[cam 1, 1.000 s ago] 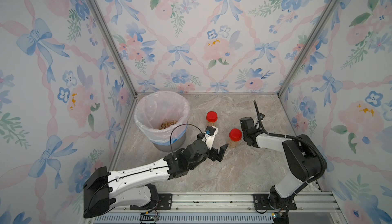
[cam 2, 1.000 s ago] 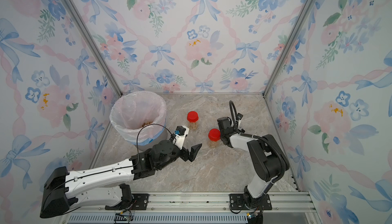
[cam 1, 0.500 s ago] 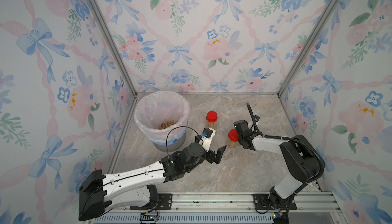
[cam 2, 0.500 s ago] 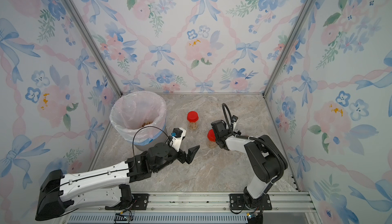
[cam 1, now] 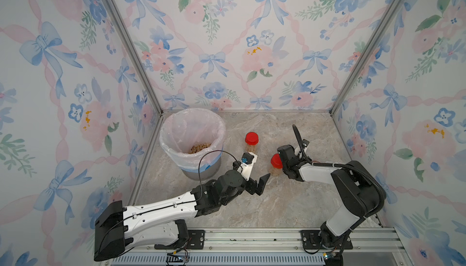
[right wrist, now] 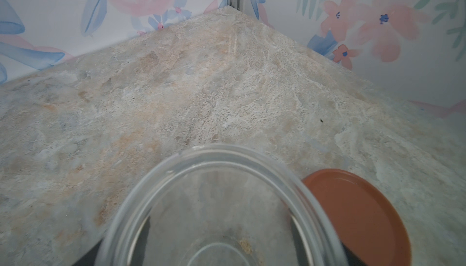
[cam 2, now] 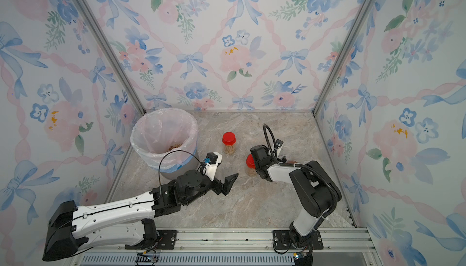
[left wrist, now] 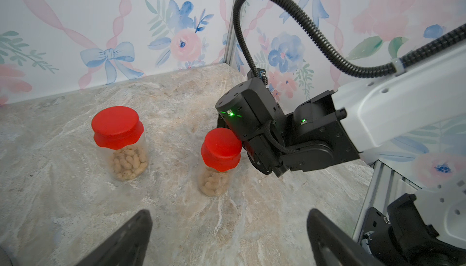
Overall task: Empty moldy peanuts from jars
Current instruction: Place the jar at the center of the board.
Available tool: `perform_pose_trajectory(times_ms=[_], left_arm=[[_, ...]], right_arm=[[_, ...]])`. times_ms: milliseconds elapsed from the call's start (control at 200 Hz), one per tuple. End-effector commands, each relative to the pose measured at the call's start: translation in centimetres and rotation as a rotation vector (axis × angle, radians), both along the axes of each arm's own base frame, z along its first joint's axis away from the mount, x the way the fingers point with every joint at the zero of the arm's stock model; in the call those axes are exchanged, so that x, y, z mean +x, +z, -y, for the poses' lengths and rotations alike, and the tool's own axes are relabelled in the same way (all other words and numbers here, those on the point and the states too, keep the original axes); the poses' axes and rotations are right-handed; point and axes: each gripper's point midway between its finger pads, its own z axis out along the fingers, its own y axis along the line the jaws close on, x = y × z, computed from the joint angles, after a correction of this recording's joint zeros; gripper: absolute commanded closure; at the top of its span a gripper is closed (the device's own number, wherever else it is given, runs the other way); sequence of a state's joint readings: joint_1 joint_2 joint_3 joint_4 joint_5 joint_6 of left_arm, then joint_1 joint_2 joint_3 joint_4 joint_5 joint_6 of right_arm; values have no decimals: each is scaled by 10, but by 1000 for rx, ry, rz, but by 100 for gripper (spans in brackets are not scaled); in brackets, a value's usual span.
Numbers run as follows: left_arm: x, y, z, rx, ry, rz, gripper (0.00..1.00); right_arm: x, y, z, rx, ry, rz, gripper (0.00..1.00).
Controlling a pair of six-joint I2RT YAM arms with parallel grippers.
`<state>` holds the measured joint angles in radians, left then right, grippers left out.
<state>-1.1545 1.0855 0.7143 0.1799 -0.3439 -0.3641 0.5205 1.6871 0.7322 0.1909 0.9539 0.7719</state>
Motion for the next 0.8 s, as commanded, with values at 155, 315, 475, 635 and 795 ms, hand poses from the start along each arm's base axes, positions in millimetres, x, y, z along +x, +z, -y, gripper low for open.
perform_pose_trajectory(times_ms=[155, 315, 475, 635, 795], left_arm=[[-5, 5, 1, -19, -10, 16, 2], [-5, 6, -1, -21, -6, 21, 2], [-5, 6, -2, -21, -7, 21, 2], [-5, 6, -1, -20, -9, 21, 2], [-5, 5, -2, -20, -8, 20, 2]], right_arm=[[-26, -33, 0, -67, 26, -171, 25], [-28, -33, 1, -74, 37, -183, 16], [-29, -33, 1, -77, 39, -189, 9], [-29, -34, -2, -62, 51, -186, 3], [-27, -35, -5, -53, 66, -184, 2]])
